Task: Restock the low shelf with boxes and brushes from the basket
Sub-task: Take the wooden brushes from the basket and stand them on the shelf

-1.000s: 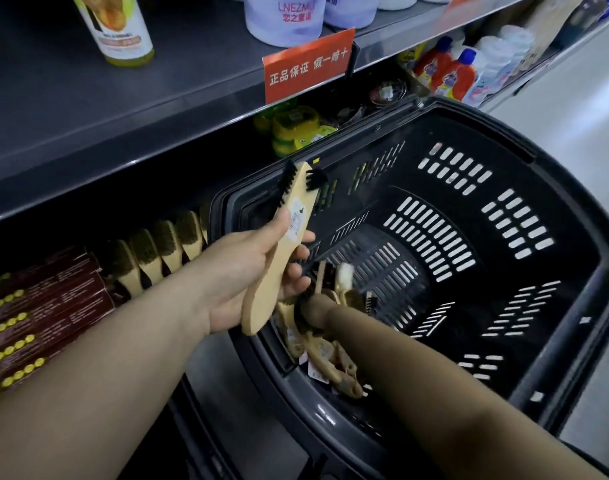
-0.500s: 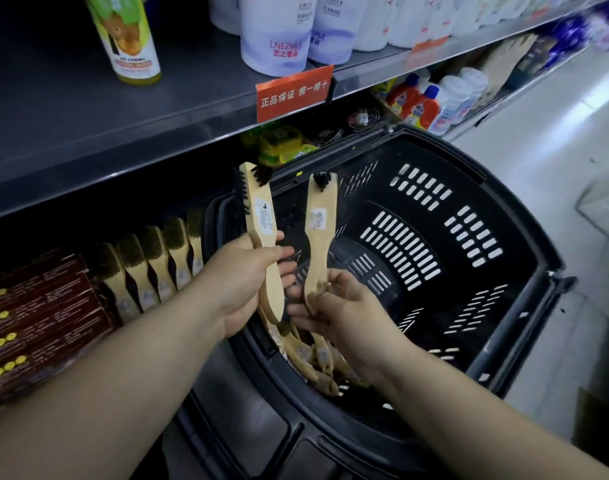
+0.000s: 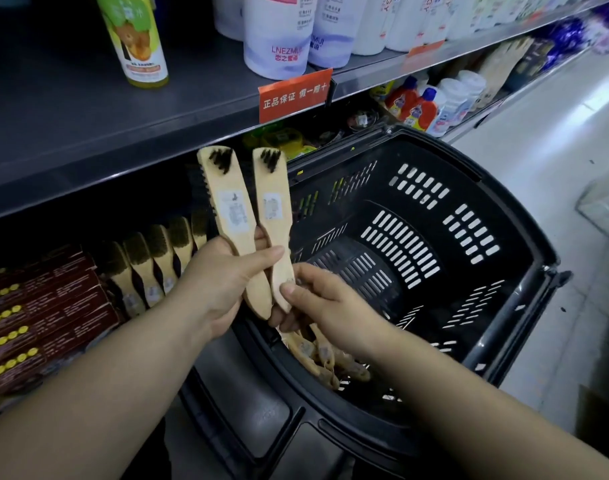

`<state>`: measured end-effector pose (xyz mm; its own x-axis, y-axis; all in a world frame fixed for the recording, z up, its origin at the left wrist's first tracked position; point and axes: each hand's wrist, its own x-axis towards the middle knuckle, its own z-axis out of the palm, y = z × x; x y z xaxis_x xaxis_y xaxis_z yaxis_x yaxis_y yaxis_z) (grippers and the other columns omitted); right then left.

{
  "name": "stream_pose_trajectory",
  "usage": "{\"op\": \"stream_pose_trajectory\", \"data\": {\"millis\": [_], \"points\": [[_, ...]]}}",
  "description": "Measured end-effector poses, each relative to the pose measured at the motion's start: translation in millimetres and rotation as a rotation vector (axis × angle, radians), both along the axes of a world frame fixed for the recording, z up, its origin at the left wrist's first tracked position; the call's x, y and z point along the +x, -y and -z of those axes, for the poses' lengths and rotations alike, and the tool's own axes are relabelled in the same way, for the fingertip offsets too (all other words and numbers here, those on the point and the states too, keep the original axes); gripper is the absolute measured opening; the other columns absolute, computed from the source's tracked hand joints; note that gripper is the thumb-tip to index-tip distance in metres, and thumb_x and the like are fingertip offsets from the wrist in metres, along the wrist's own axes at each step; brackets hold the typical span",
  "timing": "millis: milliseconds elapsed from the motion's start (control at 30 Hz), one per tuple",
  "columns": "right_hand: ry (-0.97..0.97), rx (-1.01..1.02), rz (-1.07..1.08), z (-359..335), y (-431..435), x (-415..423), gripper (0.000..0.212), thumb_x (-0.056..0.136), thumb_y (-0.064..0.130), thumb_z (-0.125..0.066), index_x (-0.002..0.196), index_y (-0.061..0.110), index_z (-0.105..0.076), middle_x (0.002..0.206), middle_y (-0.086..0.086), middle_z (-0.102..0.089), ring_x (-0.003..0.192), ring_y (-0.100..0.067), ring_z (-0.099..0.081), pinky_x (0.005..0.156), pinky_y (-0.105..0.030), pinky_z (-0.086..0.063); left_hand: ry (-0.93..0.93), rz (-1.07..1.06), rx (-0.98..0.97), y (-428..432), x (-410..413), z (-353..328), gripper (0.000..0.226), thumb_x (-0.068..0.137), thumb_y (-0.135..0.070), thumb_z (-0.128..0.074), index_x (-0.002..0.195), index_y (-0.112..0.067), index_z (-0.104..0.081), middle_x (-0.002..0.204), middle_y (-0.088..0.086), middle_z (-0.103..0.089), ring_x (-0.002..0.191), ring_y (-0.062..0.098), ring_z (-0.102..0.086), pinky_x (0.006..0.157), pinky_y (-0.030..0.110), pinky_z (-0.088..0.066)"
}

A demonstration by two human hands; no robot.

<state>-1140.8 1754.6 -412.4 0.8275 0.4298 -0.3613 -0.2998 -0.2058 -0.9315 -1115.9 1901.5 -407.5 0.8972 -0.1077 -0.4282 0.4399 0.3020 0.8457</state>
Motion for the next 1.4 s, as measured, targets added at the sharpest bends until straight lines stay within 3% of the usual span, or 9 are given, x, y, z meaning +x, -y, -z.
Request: {"op": "stream_pose_trajectory", "data": {"millis": [133,300,400,700,833,1000,1167,1300,1400], "points": [[-0.155,-0.057,-0.005,17.4,18.1,43.1,0.034,0.102,0.027,-0.033,0.089,0.015,-0.062,0.076,0.0,-0.067,0.068,-0.012,-0.062,0.066,-0.022,-0.051,-0.032,-0.09,0.013,-9.3,10.7,-1.5,0.018,0.084,0.004,-0.059,0.094,-0.01,-0.065,0.09,0.006,-0.072,0.081,0.013,-0.069,0.067,0.023,-0.055],[-0.094,-0.914,-0.45,100.9,25.6,71.1,0.027,0.098,0.023,-0.042,0.111,0.006,-0.059,0.109,-0.013,-0.061,0.098,-0.024,-0.06,0.088,-0.037,-0.048,-0.055,-0.006,-0.002,-18.2,14.8,-0.2,0.023,0.089,0.002,-0.054,0.101,-0.017,-0.061,0.089,0.007,-0.074,0.079,0.014,-0.072,0.059,0.025,-0.058],[-0.195,-1.051,-0.672,149.9,17.2,50.3,0.03,0.094,0.016,-0.048,0.118,0.0,-0.056,0.125,-0.017,-0.055,0.115,-0.031,-0.052,0.093,-0.04,-0.043,-0.064,0.029,-0.009,-20.2,14.8,3.9,0.023,0.088,0.0,-0.055,0.103,-0.015,-0.061,0.091,0.006,-0.074,0.081,0.014,-0.072,0.058,0.025,-0.058],[-0.594,-0.994,-0.919,162.4,29.9,46.3,0.014,0.082,-0.002,-0.056,0.091,-0.006,-0.065,0.099,-0.018,-0.062,0.084,-0.028,-0.059,0.076,-0.04,-0.052,-0.04,0.078,-0.042,-20.7,17.5,10.4,0.024,0.086,-0.002,-0.057,0.107,-0.013,-0.06,0.094,0.007,-0.074,0.082,0.015,-0.072,0.057,0.024,-0.057],[-0.693,-0.892,-0.638,119.1,56.3,71.4,0.015,0.095,0.012,-0.047,0.084,0.005,-0.054,0.082,-0.008,-0.06,0.062,-0.014,-0.063,0.052,-0.024,-0.055,-0.006,0.105,-0.037,-12.8,19.1,11.8,0.024,0.087,-0.002,-0.055,0.108,-0.014,-0.059,0.096,0.006,-0.073,0.081,0.013,-0.072,0.057,0.025,-0.057],[-0.44,-0.719,-0.15,52.5,91.8,78.1,0.021,0.098,0.016,-0.041,0.09,0.009,-0.059,0.074,-0.007,-0.059,0.057,-0.014,-0.059,0.052,-0.025,-0.053,0.055,0.11,-0.015,3.1,24.9,15.1,0.025,0.09,-0.001,-0.054,0.109,-0.016,-0.058,0.091,0.002,-0.074,0.082,0.013,-0.072,0.065,0.024,-0.058],[-0.197,-0.225,0.24,7.9,103.7,55.7,0.022,0.093,0.009,-0.049,0.098,0.023,-0.065,0.088,-0.004,-0.06,0.078,-0.018,-0.051,0.068,-0.028,-0.043,0.107,0.08,0.001,22.8,30.8,14.7,0.025,0.091,0.0,-0.054,0.104,-0.021,-0.057,0.085,-0.004,-0.074,0.08,0.01,-0.071,0.065,0.022,-0.057],[-0.05,0.073,0.235,-18.4,89.1,37.3,0.029,0.084,-0.005,-0.049,0.104,0.011,-0.062,0.093,-0.012,-0.056,0.082,-0.025,-0.046,0.075,-0.034,-0.036,0.071,0.029,-0.077,37.5,26.8,9.4,0.025,0.091,0.001,-0.053,0.098,-0.022,-0.058,0.088,0.0,-0.073,0.08,0.01,-0.071,0.07,0.027,-0.056],[0.068,0.117,0.232,-39.7,72.3,26.0,0.034,0.08,-0.004,-0.05,0.107,0.014,-0.062,0.097,-0.001,-0.069,0.09,-0.014,-0.063,0.079,-0.025,-0.049,0.064,0.02,-0.105,42.1,16.8,2.8,0.023,0.091,0.001,-0.054,0.096,-0.02,-0.061,0.082,-0.003,-0.075,0.078,0.009,-0.07,0.074,0.027,-0.055]]}}
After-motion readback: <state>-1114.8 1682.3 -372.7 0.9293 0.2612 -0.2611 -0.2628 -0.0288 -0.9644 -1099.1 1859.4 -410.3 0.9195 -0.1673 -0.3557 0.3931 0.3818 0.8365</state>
